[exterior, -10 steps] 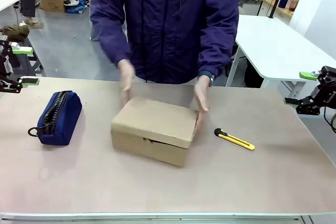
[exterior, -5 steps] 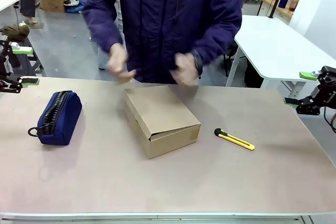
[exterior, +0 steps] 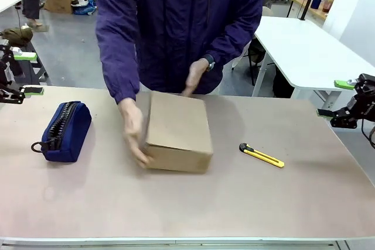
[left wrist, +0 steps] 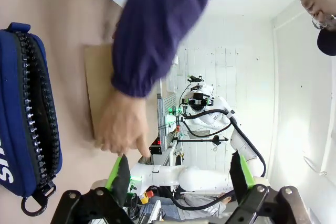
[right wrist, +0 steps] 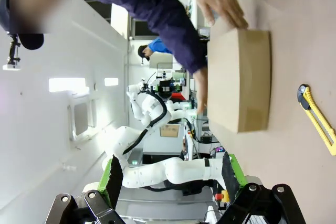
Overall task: Pack the item into the box.
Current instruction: Close the Mailer Box.
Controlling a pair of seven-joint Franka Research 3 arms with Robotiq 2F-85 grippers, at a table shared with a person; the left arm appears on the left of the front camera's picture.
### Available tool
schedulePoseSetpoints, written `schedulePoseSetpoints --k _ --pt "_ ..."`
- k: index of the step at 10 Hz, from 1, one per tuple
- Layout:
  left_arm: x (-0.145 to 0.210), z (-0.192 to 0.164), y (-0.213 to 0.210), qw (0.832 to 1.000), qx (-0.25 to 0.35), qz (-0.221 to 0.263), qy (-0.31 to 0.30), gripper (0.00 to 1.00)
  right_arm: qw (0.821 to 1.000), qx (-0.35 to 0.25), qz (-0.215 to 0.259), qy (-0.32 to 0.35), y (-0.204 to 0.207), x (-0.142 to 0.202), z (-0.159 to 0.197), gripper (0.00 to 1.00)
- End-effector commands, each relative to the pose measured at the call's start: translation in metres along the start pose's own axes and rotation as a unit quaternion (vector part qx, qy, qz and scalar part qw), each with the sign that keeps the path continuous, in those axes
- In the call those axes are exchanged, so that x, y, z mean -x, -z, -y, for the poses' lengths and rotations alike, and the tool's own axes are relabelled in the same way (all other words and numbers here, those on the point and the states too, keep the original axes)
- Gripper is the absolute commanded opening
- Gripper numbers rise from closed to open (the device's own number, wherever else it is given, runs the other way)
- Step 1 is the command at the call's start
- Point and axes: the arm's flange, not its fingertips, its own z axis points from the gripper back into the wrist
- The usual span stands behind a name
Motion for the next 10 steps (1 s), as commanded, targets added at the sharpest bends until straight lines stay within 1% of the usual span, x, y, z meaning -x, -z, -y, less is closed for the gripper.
schedulePoseSetpoints --k 1,10 --pt "0.0002 0.0050 0.0009 1.000 -0.004 0.002 -0.004 1.00 1.000 -0.003 -0.004 -0.006 -0.0006 0.0030 -0.0030 1.00" --pt "0.0002 0.0050 0.0009 1.000 -0.004 0.002 -0.004 1.00 1.000 -0.003 -0.004 -0.006 -0.0006 0.0030 -0.0030 1.00"
